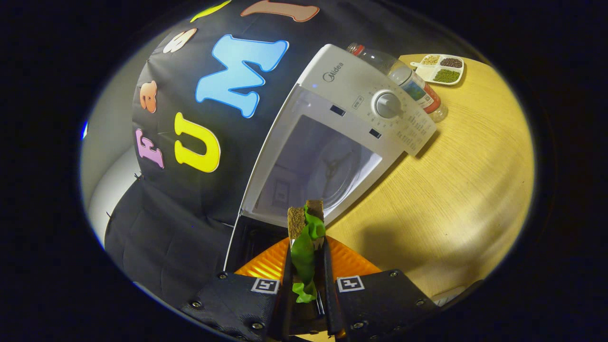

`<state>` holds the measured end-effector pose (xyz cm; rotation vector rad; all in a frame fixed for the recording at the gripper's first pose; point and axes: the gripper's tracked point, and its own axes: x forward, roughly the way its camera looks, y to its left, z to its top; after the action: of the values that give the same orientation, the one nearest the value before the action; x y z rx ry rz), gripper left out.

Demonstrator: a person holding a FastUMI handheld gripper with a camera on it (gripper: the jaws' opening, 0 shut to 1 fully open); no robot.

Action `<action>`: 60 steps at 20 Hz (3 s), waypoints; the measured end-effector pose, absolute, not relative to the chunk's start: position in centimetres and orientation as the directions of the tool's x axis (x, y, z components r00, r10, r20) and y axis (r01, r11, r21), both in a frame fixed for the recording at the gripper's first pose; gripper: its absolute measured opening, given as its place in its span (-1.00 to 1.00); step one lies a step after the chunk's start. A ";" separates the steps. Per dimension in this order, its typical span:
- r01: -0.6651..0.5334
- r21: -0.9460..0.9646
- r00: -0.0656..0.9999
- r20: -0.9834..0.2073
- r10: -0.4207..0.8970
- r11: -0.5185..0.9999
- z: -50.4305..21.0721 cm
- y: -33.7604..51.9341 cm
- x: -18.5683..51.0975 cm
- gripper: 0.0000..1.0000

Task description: Open the microwave, put the food inside, and close the microwave door.

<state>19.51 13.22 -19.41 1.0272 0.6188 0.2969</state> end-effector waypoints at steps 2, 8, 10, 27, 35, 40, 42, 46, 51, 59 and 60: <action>0.058 0.868 0.812 -0.328 0.482 0.493 -19.8 13.7 21.0 -0.41; 0.039 0.864 0.892 -0.256 0.373 0.502 -20.6 14.8 26.4 -0.41; 0.042 0.858 0.907 -0.248 0.341 0.511 -20.8 15.0 28.0 -0.41; 0.104 0.783 0.929 -0.296 0.221 0.613 -26.0 15.5 37.5 -0.28; 0.069 0.614 0.881 -0.408 0.242 0.786 -27.7 14.5 33.7 0.94; 0.047 0.562 0.886 -0.405 0.225 0.825 -25.9 12.8 30.8 0.94; 0.015 0.537 0.892 -0.388 0.231 0.844 -24.6 12.6 29.0 0.94; -0.063 0.470 0.901 -0.353 0.253 0.880 -21.7 12.3 24.2 0.94; -0.156 0.383 0.909 -0.305 0.284 0.911 -18.4 12.5 17.2 0.94; -0.338 0.351 0.889 -0.185 0.418 0.873 -11.8 17.4 8.4 0.94; -0.356 0.345 0.884 -0.176 0.433 0.868 -11.2 18.1 7.7 0.94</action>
<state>7.70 18.12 -11.16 0.3106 0.2531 0.4173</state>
